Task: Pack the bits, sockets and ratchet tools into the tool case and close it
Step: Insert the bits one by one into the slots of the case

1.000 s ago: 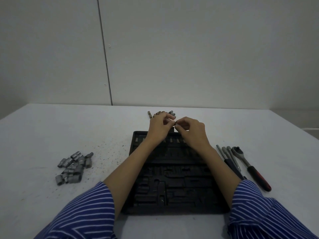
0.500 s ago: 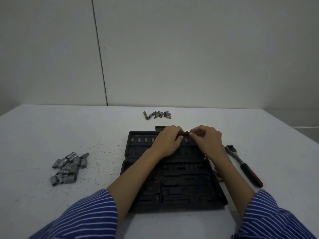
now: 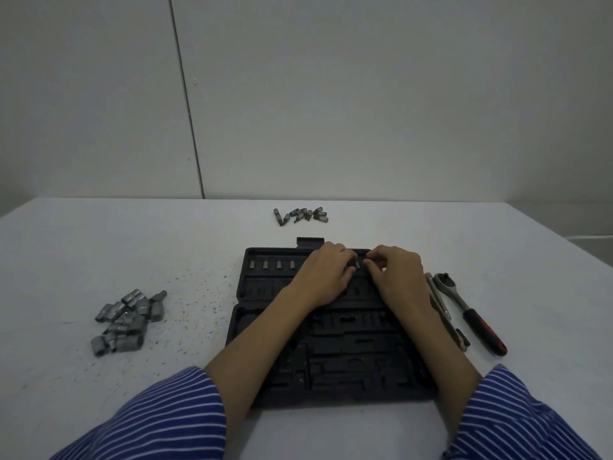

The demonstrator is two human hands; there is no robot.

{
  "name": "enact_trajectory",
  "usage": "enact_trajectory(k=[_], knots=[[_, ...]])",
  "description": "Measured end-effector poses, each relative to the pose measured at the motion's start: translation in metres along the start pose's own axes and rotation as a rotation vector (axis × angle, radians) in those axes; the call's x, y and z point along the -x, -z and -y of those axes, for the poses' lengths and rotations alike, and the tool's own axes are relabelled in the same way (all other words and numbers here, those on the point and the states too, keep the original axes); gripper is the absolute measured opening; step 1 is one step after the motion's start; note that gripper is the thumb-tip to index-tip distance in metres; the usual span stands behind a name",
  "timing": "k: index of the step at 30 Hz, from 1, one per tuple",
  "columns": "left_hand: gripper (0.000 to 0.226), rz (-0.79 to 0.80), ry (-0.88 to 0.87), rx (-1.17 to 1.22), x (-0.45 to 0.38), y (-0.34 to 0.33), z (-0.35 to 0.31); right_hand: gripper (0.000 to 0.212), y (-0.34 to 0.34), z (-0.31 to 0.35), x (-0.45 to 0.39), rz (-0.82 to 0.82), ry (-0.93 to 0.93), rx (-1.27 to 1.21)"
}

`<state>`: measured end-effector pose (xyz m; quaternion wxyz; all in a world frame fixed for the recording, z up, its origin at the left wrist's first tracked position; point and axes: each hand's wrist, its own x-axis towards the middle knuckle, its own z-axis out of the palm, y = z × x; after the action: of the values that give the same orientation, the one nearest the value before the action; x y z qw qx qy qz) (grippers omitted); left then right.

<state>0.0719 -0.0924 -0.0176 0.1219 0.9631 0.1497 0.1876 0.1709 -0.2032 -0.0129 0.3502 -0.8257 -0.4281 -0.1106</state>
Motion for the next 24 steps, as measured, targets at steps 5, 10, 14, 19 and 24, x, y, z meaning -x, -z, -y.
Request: enact_trajectory(k=[5, 10, 14, 19, 24], knots=[[0.030, 0.007, -0.010, 0.000, 0.0012, 0.0025, -0.0015, 0.014, 0.0003, 0.0004, 0.0007, 0.015, -0.019, -0.008], [0.029, 0.010, -0.002, 0.030, 0.0034, 0.0045, -0.0030, 0.015, -0.0007, 0.0022, 0.0026, 0.021, -0.031, 0.003], [0.032, 0.024, 0.011, 0.032, 0.0040, 0.0059, -0.0037, 0.017, -0.0007, 0.0034, 0.0032, 0.010, -0.062, -0.010], [0.032, 0.031, -0.008, 0.028, 0.0041, 0.0058, -0.0029, 0.019, -0.0008, 0.0030, 0.0038, 0.004, -0.102, -0.004], [0.030, 0.016, -0.008, 0.045, 0.0040, 0.0049, -0.0021, 0.026, 0.0012, 0.0044, 0.0045, 0.011, -0.171, 0.071]])
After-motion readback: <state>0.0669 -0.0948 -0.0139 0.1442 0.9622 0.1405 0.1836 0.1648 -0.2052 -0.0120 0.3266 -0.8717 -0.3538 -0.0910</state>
